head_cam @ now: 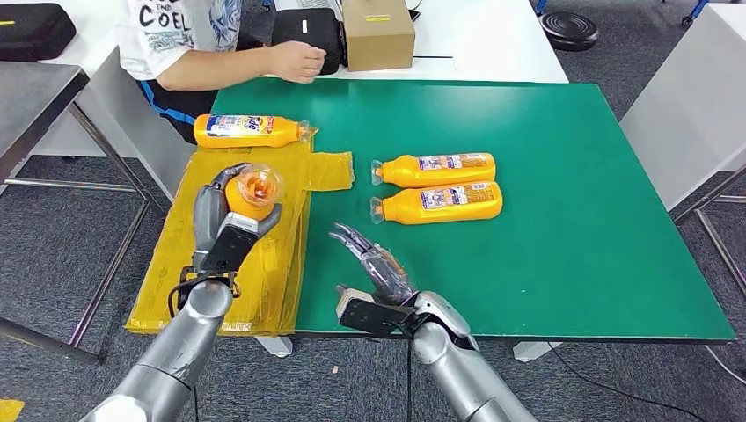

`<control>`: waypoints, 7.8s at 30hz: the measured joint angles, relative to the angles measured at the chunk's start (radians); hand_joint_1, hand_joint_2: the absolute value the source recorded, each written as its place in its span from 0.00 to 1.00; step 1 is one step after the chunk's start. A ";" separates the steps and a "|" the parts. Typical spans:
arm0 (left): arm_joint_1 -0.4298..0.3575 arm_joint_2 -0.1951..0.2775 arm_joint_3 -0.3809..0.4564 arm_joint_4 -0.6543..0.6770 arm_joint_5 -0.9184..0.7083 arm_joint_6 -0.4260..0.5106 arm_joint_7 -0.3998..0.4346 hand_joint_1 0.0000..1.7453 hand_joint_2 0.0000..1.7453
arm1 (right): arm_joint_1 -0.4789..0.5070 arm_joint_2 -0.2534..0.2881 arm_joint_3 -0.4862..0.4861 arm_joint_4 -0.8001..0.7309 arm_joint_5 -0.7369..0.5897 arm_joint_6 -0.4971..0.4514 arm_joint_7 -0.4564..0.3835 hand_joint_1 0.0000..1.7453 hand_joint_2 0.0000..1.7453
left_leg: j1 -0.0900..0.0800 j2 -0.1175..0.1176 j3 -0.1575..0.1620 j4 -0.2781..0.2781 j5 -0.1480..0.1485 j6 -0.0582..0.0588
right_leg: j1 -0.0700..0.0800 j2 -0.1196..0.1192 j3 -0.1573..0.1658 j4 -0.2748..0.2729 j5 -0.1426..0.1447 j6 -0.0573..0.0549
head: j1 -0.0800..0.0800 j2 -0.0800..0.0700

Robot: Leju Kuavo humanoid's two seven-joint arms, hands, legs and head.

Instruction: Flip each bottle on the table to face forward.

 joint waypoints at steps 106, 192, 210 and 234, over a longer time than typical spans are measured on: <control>-0.441 0.147 -0.352 0.616 -0.630 -0.913 0.071 0.00 1.00 | 0.260 -0.111 -0.236 -0.401 -0.137 0.089 -0.089 0.00 1.00 | 0.000 0.000 0.006 0.000 0.000 0.000 | 0.000 0.000 0.007 0.000 0.000 0.000 | 0.000 0.000; 0.035 -0.009 -0.031 0.229 0.130 -0.206 -0.047 0.00 1.00 | -0.076 -0.324 -0.285 0.045 0.197 -0.086 0.065 0.00 1.00 | -0.002 0.001 -0.002 0.000 0.003 0.004 | -0.002 0.000 -0.001 -0.001 0.005 0.001 | -0.002 0.000; 0.058 -0.009 -0.030 0.214 0.128 -0.210 -0.032 0.00 1.00 | -0.062 -0.329 -0.294 -0.040 0.162 -0.041 0.046 0.00 1.00 | -0.002 0.001 -0.002 0.000 0.003 0.004 | -0.002 0.000 -0.001 -0.001 0.005 0.001 | -0.002 0.000; 0.059 -0.006 -0.031 0.205 0.080 -0.232 0.059 0.00 1.00 | -0.057 -0.314 -0.254 -0.010 0.143 0.033 0.046 0.00 1.00 | -0.002 0.001 -0.002 0.000 0.003 0.004 | -0.002 0.000 -0.001 -0.001 0.005 0.001 | -0.002 0.000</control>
